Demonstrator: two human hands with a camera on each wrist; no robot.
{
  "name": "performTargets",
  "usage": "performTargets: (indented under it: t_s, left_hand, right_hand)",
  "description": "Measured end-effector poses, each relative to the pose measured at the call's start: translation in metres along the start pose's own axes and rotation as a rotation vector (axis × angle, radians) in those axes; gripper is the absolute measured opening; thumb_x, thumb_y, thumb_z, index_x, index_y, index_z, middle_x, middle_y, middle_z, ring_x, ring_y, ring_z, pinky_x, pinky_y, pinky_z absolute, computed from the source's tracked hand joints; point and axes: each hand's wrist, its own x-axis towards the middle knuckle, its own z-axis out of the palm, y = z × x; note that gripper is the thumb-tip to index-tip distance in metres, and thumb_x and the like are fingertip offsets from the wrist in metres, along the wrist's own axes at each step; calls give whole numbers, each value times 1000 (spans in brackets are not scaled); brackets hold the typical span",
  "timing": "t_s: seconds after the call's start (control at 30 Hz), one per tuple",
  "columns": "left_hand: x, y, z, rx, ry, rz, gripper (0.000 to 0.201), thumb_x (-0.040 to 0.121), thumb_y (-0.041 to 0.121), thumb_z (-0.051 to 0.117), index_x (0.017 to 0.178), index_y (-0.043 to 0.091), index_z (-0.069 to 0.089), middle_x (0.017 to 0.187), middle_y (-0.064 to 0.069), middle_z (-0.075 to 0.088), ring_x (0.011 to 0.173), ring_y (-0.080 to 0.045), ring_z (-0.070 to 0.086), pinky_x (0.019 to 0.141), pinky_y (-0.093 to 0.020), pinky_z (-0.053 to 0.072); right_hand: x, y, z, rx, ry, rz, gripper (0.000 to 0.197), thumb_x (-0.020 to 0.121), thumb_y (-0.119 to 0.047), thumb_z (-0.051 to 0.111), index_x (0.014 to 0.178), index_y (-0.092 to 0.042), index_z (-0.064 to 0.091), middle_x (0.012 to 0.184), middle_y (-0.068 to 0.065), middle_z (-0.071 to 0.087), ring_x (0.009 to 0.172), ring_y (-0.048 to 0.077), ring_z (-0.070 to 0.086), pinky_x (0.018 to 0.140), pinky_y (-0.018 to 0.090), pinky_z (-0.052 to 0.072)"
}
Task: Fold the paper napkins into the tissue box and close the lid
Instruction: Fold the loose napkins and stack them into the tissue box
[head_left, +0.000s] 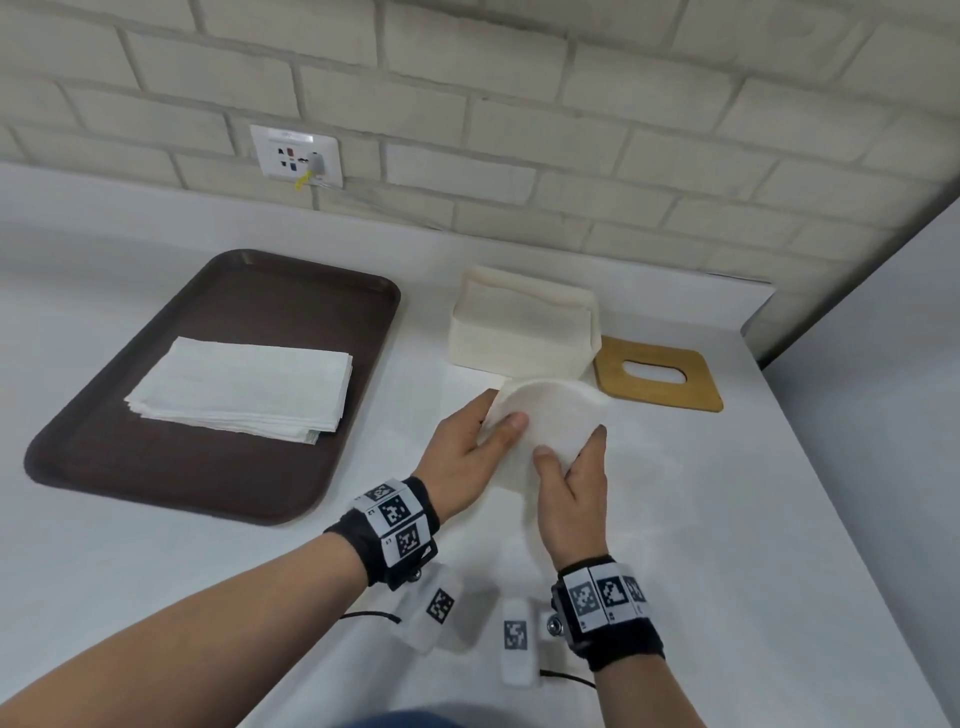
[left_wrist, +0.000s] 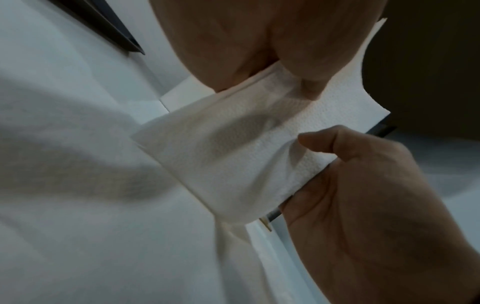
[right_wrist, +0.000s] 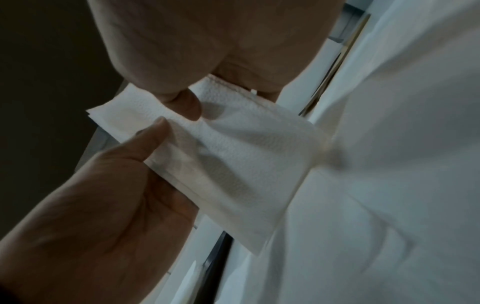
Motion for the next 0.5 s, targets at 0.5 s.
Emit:
performTargets:
  t_s: [0.5]
  left_hand:
    - [12,-11,-41,219,-11,-75,20,98,37,70,116,32,65,107,14,73,103,-2,66,93,-25,51]
  right_hand:
    - [24,2,-16,-76,-14,54,25,100,-13,59,108,-36,54,104,-16,66,95,-4,65,77,17,51]
